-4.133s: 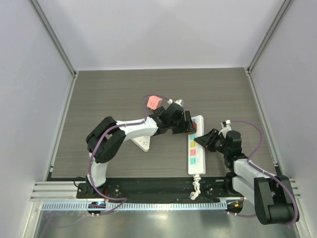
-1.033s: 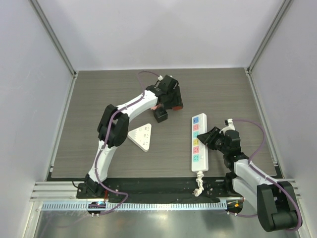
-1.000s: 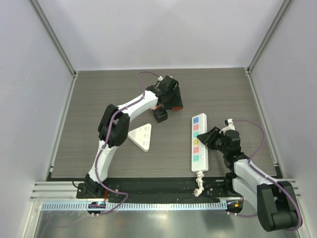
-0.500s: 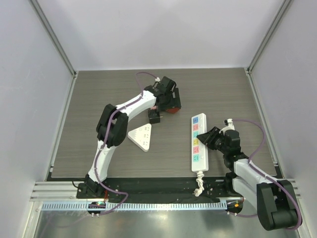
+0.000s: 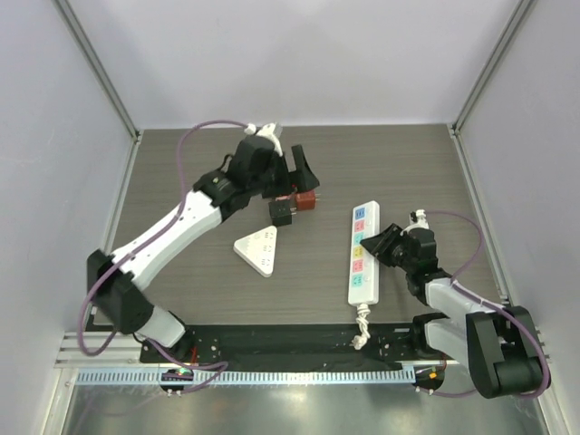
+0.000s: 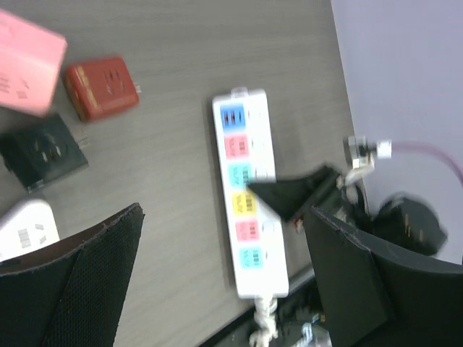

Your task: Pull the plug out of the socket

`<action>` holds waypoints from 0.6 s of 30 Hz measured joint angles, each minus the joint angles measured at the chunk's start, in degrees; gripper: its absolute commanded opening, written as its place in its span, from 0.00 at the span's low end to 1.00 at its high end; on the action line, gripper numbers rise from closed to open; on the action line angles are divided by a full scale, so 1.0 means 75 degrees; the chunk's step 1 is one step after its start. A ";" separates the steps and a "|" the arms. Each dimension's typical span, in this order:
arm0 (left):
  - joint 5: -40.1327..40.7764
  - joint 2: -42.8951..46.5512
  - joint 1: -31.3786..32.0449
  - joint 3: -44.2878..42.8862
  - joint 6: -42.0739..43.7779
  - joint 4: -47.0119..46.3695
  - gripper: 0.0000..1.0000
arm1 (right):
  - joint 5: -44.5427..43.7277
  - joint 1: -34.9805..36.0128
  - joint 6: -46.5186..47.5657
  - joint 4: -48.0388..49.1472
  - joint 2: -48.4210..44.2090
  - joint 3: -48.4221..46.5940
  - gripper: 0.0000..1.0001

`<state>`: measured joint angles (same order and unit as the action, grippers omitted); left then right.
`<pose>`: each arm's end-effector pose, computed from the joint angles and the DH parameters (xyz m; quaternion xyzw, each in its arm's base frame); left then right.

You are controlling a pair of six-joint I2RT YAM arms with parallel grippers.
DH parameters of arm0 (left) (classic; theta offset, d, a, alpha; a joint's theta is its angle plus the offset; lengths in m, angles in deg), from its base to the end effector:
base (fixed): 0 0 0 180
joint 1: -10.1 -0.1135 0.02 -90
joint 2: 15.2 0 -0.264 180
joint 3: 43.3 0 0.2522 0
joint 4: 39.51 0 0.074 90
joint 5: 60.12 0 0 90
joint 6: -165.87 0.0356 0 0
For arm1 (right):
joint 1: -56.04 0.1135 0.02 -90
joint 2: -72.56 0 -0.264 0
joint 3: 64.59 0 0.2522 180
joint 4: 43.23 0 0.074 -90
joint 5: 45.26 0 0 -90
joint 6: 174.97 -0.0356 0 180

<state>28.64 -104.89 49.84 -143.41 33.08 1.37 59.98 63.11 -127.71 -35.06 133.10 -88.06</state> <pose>0.2772 -0.2314 0.3676 -0.0177 0.8678 -0.3345 0.3670 0.1837 0.0322 0.1390 0.1973 0.8332 0.3157 0.4089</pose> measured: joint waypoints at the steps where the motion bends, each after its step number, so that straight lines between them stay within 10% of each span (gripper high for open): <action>1: -0.0085 0.0408 0.0050 0.0469 -0.0035 -0.0128 0.93 | -0.0085 0.0000 -0.0052 -0.0017 0.0119 -0.0099 0.01; 11: -0.0775 0.3719 0.0184 0.5010 -0.0697 -0.0679 0.93 | -0.0921 -0.0026 -0.0347 0.0233 0.2253 -0.2095 0.01; 18: -0.0548 0.6499 0.0187 0.6041 -0.0836 -0.0041 1.00 | 0.0105 -0.0449 0.0166 0.0632 0.4820 -0.4103 0.01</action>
<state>24.53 -56.15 51.24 -98.10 26.81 1.06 60.77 59.74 -126.46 -30.31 169.25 -118.84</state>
